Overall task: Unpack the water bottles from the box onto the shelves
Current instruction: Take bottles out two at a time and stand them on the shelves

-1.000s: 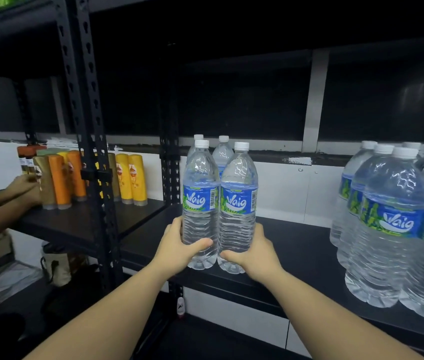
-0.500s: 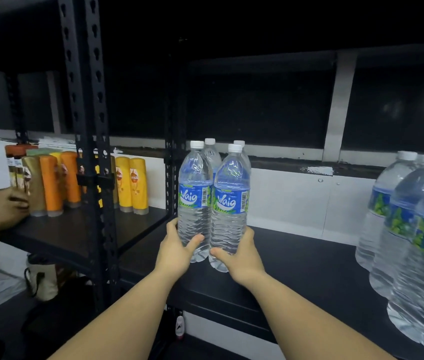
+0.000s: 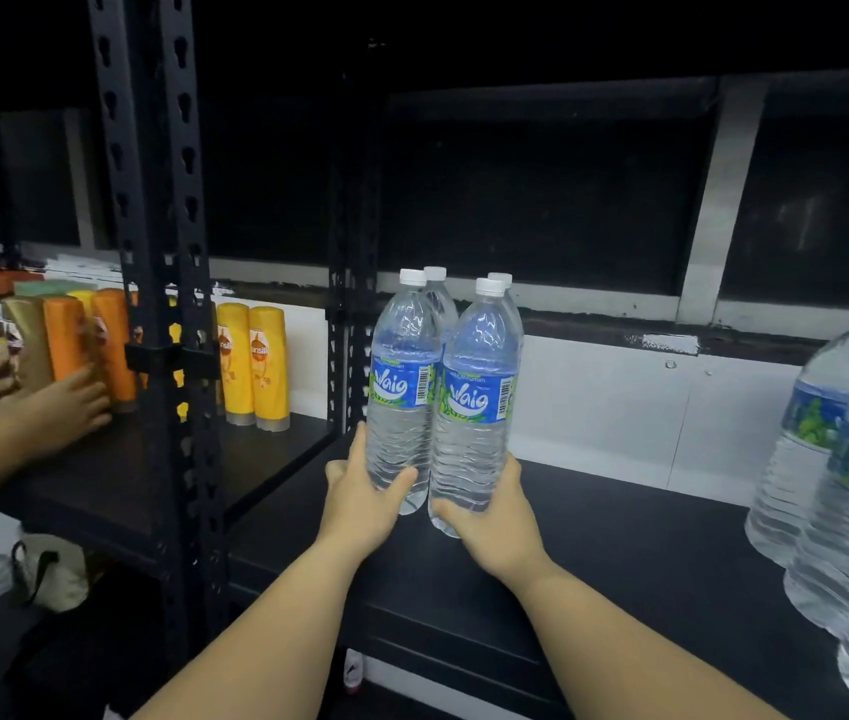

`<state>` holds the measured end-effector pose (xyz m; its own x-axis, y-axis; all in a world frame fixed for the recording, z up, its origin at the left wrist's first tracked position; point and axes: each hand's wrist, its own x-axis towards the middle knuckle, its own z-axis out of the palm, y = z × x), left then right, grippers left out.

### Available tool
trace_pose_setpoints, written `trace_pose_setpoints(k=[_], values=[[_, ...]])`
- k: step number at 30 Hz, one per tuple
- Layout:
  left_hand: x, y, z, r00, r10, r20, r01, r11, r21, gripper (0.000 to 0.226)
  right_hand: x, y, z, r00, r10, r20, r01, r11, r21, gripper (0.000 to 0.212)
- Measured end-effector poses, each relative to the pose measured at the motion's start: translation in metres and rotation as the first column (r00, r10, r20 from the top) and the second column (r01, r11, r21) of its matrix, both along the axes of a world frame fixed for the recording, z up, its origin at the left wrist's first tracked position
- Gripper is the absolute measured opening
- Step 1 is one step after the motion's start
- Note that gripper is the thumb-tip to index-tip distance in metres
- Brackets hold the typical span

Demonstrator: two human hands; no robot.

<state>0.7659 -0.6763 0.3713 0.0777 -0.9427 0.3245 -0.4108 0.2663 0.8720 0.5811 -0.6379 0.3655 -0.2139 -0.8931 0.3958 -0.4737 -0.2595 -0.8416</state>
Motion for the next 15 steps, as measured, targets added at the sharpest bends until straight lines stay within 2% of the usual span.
trace_pose_setpoints(k=[3,7,10,13,15], values=[[0.0005,-0.0015,-0.0007,0.999,0.031,0.029,-0.032,0.999,0.008,0.090,0.0011,-0.0032,-0.0027,0.994,-0.053,-0.095,0.050,0.998,-0.029,0.089],[0.0002,-0.0061,-0.0052,0.995,0.103,-0.018,-0.102,0.995,0.008,0.063,-0.0049,-0.0037,-0.0053,0.997,-0.079,0.019,0.079,0.997,0.019,0.085],[-0.0001,-0.0064,-0.0059,0.994,0.112,-0.012,-0.111,0.993,0.027,0.060,-0.0076,-0.0003,-0.0048,0.997,-0.067,0.027,0.065,0.996,0.058,0.078],[-0.0011,-0.0070,-0.0060,0.992,0.125,0.008,-0.125,0.992,0.033,0.056,-0.0070,-0.0010,-0.0058,0.997,-0.077,0.002,0.077,0.996,0.035,0.067],[-0.0018,-0.0081,-0.0062,0.991,0.129,0.026,-0.130,0.991,0.031,0.054,-0.0059,-0.0013,-0.0069,0.997,-0.075,-0.028,0.076,0.997,0.016,0.068]])
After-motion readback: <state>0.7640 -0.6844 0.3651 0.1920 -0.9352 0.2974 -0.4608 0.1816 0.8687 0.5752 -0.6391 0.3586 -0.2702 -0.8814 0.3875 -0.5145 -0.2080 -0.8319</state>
